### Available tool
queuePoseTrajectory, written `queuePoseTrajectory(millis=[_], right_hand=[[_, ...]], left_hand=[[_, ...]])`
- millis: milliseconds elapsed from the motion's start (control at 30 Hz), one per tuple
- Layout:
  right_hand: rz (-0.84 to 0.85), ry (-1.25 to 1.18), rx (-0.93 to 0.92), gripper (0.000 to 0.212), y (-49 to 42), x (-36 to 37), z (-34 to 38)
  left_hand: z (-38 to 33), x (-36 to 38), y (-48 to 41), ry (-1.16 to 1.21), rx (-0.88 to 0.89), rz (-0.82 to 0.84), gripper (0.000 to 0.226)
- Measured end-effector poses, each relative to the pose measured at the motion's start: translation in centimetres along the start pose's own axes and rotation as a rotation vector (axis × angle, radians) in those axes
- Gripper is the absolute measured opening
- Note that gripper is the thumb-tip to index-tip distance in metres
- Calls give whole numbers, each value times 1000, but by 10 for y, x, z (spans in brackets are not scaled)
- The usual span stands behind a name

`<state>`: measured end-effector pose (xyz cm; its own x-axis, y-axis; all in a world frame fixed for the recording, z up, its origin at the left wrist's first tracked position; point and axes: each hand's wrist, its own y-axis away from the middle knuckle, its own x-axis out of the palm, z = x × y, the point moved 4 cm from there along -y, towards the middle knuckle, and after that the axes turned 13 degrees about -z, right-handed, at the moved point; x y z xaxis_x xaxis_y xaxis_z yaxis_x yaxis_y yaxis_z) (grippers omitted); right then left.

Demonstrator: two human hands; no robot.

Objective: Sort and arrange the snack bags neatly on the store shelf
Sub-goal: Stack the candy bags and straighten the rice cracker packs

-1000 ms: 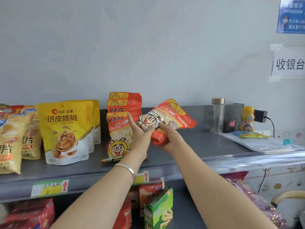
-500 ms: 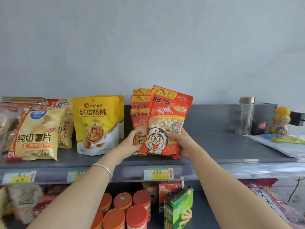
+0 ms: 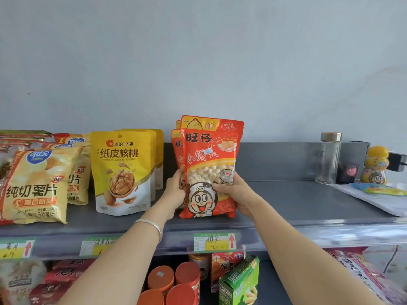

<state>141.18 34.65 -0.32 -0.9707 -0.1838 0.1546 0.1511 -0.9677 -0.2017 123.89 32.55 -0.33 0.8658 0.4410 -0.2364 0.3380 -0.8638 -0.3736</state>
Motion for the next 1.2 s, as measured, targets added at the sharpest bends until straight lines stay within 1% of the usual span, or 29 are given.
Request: queuePoseTrajectory(millis=[67,200,233,267,300,367,400,433,500,600,667,733,833,900,967,1033,1067,1100,1167,1200], right_hand=[[-41,9,-19,46,-5,7,-4],[-13,99,-22,43,-10,13,-7],[-4,123,-10,45,-11,13,-8],[3,152,0,50,-11,12,-9],[7,179,7,54,-12,12,-10],[14,205,4,57,-13,12,-10],[20,207,-2,59,-13,13,-8],[23,206,-13,61,-12,13,-7],[5,200,-44,62,-10,13,-6],[-150,161,-103,48,-1,16,2],[-261,179,-193,41,1,24,11],[-339,226,-281,43,-1,35,19],[-384,323,-296,38,-8,46,20],[-380,399,-229,36,-15,44,17],[-362,426,-156,40,-21,41,15],[-342,398,-112,48,-23,39,15],[-340,386,-96,50,-23,38,14],[-336,375,-84,50,-24,36,11],[-334,349,-65,48,-23,30,4],[-334,341,-58,48,-21,27,2]], left_hand=[[-1,1,-3,48,-16,-80,50],[6,0,-5,345,-168,-123,31],[7,1,-5,408,-187,-116,29],[4,1,-3,441,-177,-112,35],[0,1,-1,443,-129,-122,45],[-11,2,4,341,8,-162,70],[-15,4,7,286,56,-168,77],[-18,5,9,248,84,-166,76],[-16,7,11,201,85,-183,60],[-13,3,17,212,87,-240,46],[-12,2,20,258,71,-261,42],[-9,2,20,295,40,-280,41],[-3,3,16,307,7,-303,48],[2,4,13,254,-5,-284,54],[4,5,11,218,-12,-266,57],[0,4,13,172,10,-296,62],[-3,3,16,111,34,-327,67],[-7,0,19,0,94,-383,73],[-17,-1,25,-316,364,-502,85],[-22,3,28,-463,498,-499,86]])
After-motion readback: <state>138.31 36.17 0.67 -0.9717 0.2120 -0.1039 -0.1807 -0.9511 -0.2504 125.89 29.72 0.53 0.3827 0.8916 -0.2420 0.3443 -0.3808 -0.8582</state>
